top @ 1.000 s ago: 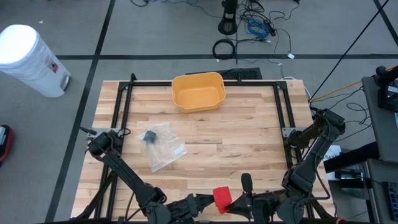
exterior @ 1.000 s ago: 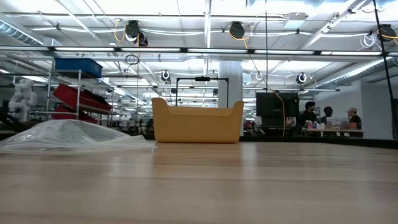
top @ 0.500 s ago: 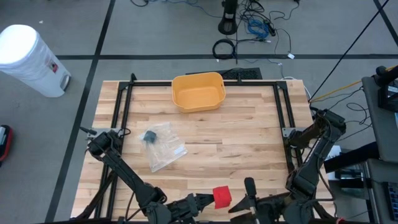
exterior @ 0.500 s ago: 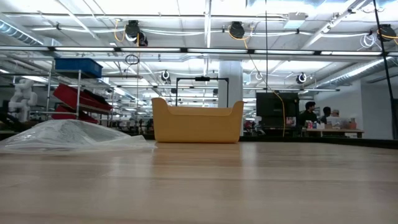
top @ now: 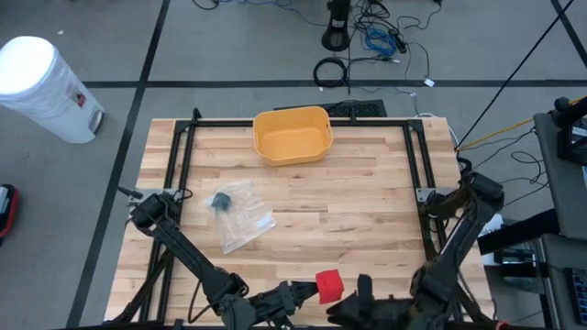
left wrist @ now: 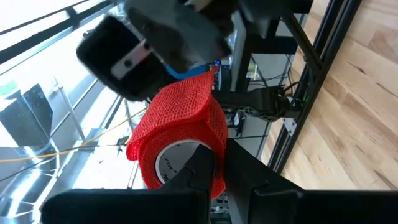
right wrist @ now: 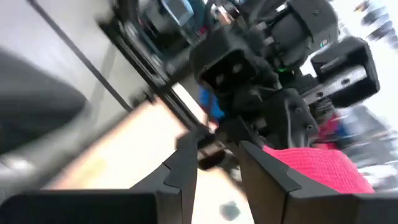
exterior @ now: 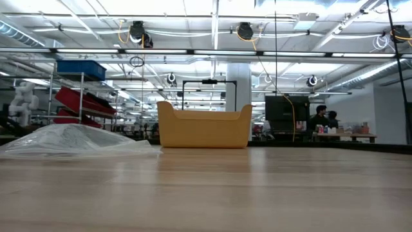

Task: Roll bandage
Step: Roll the red bandage

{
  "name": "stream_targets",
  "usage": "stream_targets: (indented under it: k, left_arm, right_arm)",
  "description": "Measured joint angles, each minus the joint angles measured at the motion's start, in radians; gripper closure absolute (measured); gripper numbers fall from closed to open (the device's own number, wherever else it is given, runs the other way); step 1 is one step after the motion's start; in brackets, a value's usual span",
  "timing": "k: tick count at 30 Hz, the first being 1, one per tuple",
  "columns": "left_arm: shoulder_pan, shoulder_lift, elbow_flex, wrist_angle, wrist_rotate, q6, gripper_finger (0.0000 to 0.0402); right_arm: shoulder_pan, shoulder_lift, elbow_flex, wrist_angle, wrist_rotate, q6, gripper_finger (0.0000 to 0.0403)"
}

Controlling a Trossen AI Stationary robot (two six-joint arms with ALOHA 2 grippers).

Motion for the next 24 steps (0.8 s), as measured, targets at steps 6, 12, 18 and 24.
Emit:
stream_targets:
  k: [6, 12, 18, 24]
  left_arm:
    - [-0.001, 0.0, 0.0, 0.0, 0.0, 0.0, 0.0375]
    - [-0.001, 0.0, 0.0, 0.0, 0.0, -0.001, 0.0375]
    - [-0.001, 0.0, 0.0, 0.0, 0.001, -0.001, 0.0375]
    - [-0.001, 0.0, 0.0, 0.0, 0.001, -0.002, 0.0375]
  right_arm:
    - [0.02, 0.082, 0.0, 0.125, 0.158, -0.364, 0.0297]
    - [0.057, 0.108, 0.0, 0.244, 0.186, -0.592, 0.0297]
    - [0.074, 0.116, 0.0, 0.313, 0.328, -0.765, 0.0271]
    - [0.057, 0.116, 0.0, 0.33, 0.363, -0.818, 0.024]
